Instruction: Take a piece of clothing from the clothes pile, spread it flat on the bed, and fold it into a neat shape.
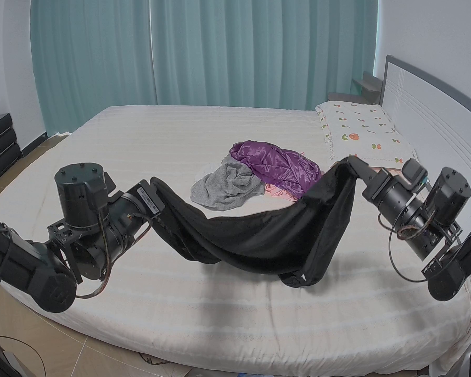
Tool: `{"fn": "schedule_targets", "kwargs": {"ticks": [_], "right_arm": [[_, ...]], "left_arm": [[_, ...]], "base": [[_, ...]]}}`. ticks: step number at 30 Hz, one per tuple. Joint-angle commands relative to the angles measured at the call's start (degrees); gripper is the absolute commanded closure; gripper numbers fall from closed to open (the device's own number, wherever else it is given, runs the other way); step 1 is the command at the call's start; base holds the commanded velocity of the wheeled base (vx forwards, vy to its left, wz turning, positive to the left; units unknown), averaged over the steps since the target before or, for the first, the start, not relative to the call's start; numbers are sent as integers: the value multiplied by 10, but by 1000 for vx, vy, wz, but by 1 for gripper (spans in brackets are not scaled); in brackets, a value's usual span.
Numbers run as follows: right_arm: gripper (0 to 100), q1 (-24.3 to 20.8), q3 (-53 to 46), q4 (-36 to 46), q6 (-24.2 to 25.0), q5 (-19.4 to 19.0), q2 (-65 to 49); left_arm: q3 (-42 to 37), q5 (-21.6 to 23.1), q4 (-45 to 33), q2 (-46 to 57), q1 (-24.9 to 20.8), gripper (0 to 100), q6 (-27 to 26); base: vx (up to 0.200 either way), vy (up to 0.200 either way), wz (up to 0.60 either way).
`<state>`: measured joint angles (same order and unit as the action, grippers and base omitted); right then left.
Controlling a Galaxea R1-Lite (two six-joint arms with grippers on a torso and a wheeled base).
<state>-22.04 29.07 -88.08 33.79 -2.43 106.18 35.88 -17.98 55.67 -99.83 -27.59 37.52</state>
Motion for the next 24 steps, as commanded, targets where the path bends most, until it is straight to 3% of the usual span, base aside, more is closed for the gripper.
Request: {"fn": "schedule_targets", "kwargs": {"ticks": [1, 18, 24], "right_arm": [[100, -18, -53, -17, 83, 3, 51], [100, -12, -89, -17, 84, 9, 51], [100, -12, -98, -17, 84, 9, 50]], "left_arm": [[-49, 1, 0, -19, -8, 100, 34], [-116, 26, 7, -26, -9, 100, 84], [-117, 29, 7, -24, -5, 100, 112]], "base": [[0, 0, 0], [0, 0, 0], [-200, 0, 0]]}}
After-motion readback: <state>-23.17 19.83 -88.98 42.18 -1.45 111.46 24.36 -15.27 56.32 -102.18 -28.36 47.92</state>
